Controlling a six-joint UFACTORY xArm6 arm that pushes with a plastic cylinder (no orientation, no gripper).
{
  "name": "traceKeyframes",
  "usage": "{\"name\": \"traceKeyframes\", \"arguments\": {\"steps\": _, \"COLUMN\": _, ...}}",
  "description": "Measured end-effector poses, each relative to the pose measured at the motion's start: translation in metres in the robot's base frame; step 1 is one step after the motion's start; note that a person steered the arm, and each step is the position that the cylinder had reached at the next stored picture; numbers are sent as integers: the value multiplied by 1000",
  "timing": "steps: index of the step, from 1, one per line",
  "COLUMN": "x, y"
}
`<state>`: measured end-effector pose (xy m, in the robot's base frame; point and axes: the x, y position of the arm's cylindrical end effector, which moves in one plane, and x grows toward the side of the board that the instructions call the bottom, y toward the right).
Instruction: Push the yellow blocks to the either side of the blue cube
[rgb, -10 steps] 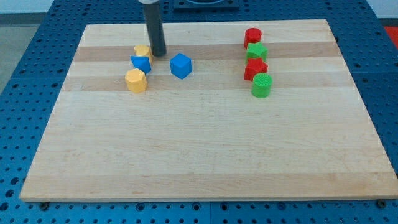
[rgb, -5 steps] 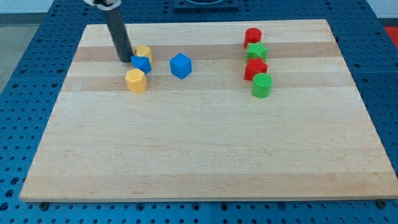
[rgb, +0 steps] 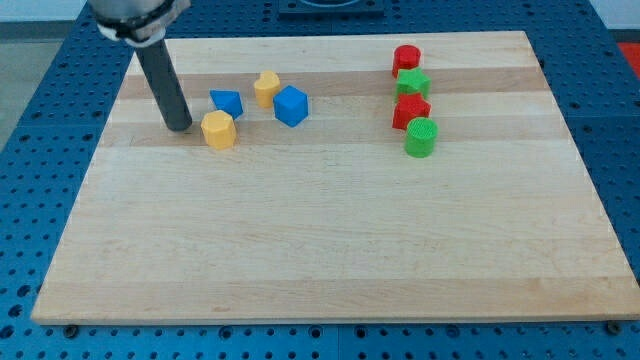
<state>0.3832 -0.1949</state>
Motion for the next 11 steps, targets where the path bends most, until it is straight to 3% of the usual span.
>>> {"name": "traceKeyframes", "arguments": {"steps": 4, "x": 16, "y": 56}}
{"name": "traceKeyframes", "arguments": {"steps": 7, "x": 4, "y": 74}}
{"name": "traceKeyframes", "arguments": {"steps": 8, "x": 9, "y": 20}}
{"name": "traceKeyframes", "arguments": {"steps": 9, "x": -21, "y": -51}}
{"name": "traceKeyframes", "arguments": {"steps": 10, "x": -76, "y": -58}}
{"name": "traceKeyframes", "arguments": {"steps": 11, "x": -80, "y": -36}}
